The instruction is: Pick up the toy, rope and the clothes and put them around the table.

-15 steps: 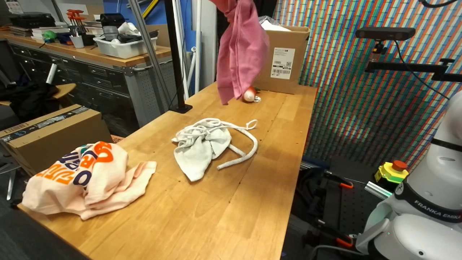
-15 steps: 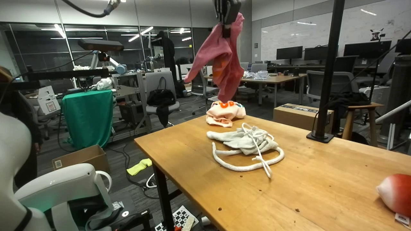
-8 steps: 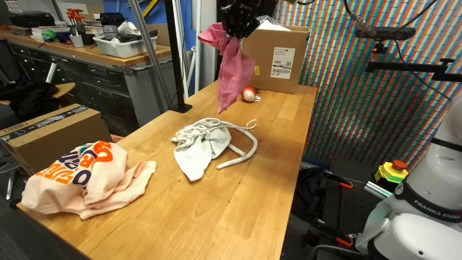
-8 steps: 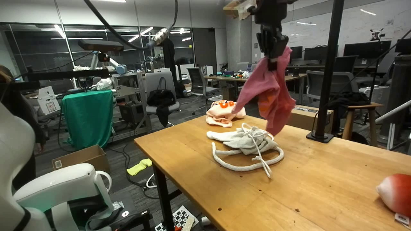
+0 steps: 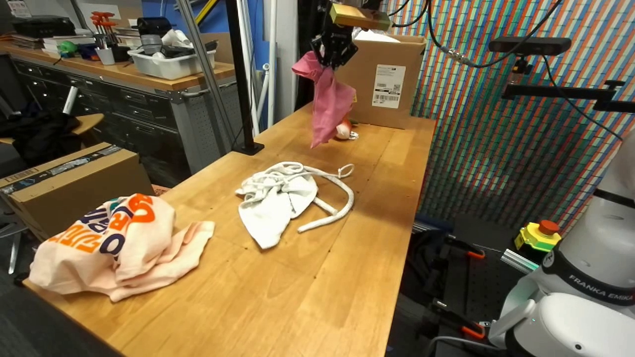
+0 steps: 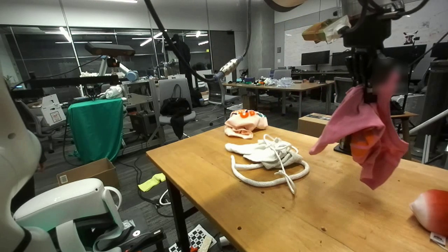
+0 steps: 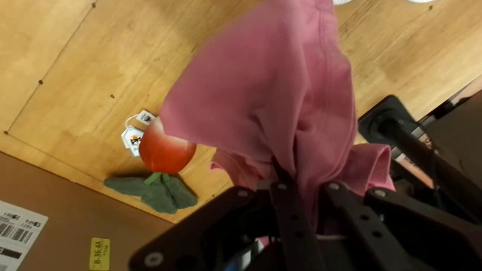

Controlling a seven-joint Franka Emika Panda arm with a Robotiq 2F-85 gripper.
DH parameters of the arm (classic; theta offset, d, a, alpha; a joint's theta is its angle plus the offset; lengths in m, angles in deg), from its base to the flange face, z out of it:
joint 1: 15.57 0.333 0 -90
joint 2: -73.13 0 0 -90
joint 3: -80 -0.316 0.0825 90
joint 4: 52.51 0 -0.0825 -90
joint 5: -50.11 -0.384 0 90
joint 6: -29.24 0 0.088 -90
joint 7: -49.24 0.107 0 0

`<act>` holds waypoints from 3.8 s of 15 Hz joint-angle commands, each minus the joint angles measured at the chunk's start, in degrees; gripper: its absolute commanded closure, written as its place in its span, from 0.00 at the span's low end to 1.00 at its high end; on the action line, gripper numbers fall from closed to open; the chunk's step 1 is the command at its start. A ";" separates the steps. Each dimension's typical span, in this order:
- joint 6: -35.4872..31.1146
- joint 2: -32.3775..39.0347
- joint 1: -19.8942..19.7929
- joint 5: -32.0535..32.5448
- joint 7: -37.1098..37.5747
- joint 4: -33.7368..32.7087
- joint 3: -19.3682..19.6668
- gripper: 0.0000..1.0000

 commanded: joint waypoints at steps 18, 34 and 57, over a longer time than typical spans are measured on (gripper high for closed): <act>-10.05 17.28 -1.62 -15.84 1.29 -16.91 0.48 0.90; -16.02 22.31 0.37 -16.78 -0.18 -17.38 -1.53 0.90; -3.64 18.60 4.65 -5.99 -2.85 -14.24 -0.23 0.00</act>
